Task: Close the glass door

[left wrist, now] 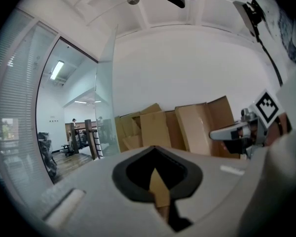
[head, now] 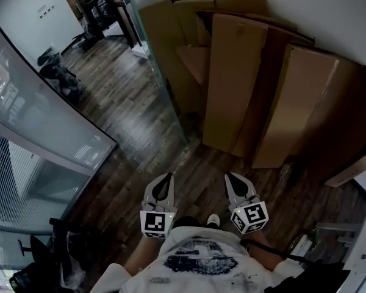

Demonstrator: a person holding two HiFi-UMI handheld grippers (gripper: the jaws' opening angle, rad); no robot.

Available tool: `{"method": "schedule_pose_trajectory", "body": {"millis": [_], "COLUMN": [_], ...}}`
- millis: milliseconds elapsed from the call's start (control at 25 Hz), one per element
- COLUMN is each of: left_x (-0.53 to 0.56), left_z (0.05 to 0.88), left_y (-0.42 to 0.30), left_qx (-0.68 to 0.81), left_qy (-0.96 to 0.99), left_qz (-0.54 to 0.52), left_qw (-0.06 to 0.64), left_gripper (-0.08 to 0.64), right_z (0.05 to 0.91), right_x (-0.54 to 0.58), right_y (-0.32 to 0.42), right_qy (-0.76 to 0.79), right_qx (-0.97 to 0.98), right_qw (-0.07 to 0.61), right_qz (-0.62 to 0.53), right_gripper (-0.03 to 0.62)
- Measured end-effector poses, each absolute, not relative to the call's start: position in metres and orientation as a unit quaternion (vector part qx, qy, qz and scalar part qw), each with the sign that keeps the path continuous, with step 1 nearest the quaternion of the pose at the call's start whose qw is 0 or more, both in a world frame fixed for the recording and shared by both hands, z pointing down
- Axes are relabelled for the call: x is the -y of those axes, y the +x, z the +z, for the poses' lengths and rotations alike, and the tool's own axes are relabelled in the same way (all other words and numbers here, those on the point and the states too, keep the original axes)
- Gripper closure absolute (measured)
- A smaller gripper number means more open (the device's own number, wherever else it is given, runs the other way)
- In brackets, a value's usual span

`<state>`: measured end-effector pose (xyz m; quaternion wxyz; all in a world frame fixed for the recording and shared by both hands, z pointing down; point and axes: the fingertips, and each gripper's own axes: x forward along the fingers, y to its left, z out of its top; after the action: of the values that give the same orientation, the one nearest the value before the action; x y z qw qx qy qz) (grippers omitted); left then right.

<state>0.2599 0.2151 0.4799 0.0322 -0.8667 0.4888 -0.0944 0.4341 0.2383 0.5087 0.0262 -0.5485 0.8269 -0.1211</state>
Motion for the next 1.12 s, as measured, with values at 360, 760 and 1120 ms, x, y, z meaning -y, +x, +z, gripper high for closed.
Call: {"method": "schedule_pose_trajectory", "body": {"millis": [360,760,1120], "left_x": [-0.182,-0.083,-0.007], "left_z": [0.501,0.518,0.537], "left_y": [0.246,0.227,0.198], "left_qx": [-0.52,-0.551,-0.586], "left_qy": [-0.848,-0.829,-0.803], "left_qz": [-0.106,-0.097,-0.104], "left_qw": [0.002,-0.011,-0.022], "left_gripper": [0.558,0.558,0.56], "right_z": [0.524,0.532,0.541], "right_x": [-0.198,-0.098,-0.004], "right_y": [0.418,0.404,0.357], "right_qy": [-0.507,-0.483,-0.44], "right_qx": [-0.851,-0.865,-0.888], "right_qw": [0.011,-0.017,-0.045], "right_qz": [-0.138,-0.133,-0.13], "right_gripper": [0.586,0.586,0.586]}}
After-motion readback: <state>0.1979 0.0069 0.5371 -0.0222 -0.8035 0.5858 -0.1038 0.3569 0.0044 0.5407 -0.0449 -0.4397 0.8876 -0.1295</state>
